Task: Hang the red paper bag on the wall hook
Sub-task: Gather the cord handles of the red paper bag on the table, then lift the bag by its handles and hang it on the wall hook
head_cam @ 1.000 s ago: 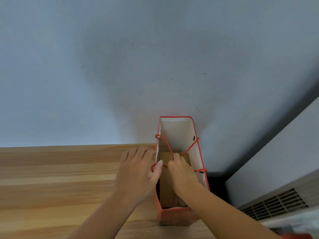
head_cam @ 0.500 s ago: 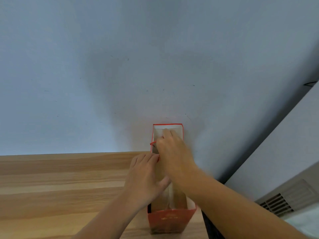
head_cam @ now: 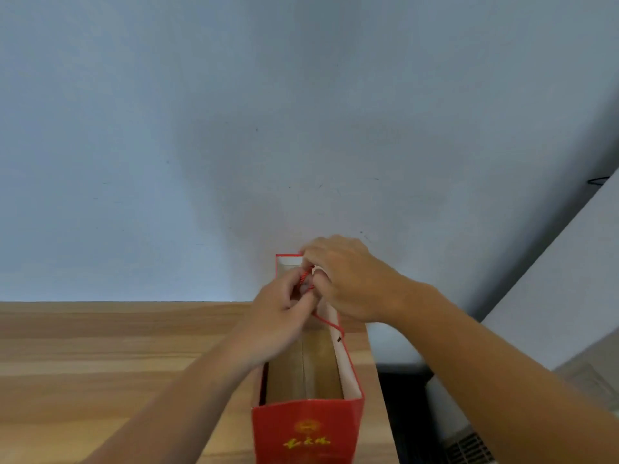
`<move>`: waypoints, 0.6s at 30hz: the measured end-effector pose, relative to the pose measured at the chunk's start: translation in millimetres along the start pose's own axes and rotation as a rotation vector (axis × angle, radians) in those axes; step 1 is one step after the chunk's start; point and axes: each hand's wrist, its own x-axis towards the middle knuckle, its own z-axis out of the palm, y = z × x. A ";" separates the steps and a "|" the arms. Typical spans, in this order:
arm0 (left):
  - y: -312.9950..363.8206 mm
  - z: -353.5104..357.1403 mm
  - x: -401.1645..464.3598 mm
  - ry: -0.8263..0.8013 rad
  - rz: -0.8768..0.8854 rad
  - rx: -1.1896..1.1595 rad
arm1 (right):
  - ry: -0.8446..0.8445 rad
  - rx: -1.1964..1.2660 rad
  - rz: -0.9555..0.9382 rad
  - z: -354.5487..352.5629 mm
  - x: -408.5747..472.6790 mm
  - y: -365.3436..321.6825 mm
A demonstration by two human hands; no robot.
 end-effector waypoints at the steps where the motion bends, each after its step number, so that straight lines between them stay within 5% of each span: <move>1: 3.1 -7.3 -3.5 -0.011 0.000 0.028 | -0.047 0.062 -0.019 -4.1 -1.9 -2.2; 6: 13.4 -46.6 -34.8 0.041 -0.035 0.148 | -0.199 0.255 -0.112 -7.1 -10.1 -22.2; 18: -2.1 -164.2 -158.6 0.304 -0.089 0.734 | 0.311 -0.020 -0.602 52.9 20.4 -148.0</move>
